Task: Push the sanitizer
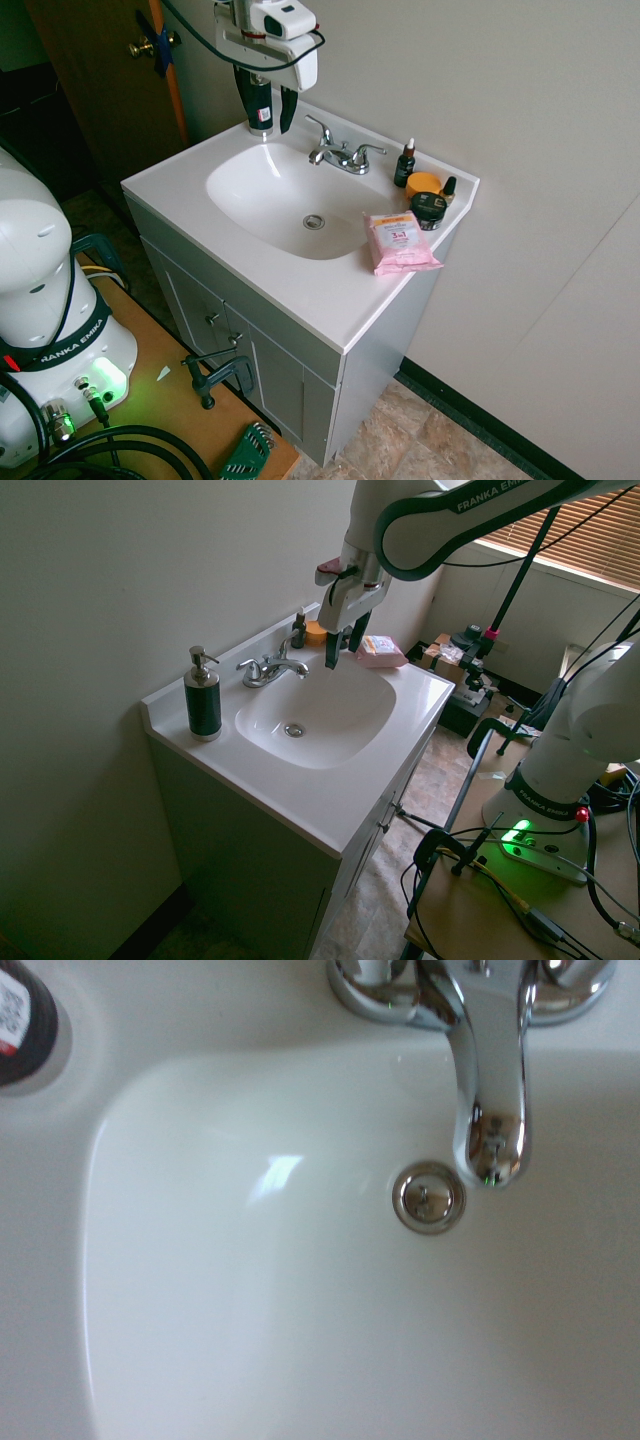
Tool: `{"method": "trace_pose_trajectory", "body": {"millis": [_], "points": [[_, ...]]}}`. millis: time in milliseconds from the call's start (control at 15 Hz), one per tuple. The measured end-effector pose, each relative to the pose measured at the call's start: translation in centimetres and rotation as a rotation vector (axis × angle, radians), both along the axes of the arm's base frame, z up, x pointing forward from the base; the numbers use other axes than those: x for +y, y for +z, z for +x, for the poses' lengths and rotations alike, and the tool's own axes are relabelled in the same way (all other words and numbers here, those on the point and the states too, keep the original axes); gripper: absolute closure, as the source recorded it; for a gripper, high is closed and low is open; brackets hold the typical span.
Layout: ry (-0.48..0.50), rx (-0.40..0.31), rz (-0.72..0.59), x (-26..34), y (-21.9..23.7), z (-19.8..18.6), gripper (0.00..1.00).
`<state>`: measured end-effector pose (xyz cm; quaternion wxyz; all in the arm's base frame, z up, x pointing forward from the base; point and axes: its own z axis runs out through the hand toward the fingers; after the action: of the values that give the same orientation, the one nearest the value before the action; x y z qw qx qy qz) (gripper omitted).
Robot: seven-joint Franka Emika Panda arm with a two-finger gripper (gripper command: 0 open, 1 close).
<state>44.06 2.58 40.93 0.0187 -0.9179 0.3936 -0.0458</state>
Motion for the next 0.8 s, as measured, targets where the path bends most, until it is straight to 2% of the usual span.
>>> {"method": "trace_pose_trajectory", "body": {"millis": [267,533,600,800], "points": [[0.044,-0.044,-0.026,1.8,3.1,2.4,0.00],[0.088,-0.077,-0.069,6.5,5.8,6.6,0.00],[0.098,-0.081,-0.073,7.8,6.3,7.5,1.00],[0.122,-0.085,-0.087,11.4,7.3,9.3,1.00]]}}
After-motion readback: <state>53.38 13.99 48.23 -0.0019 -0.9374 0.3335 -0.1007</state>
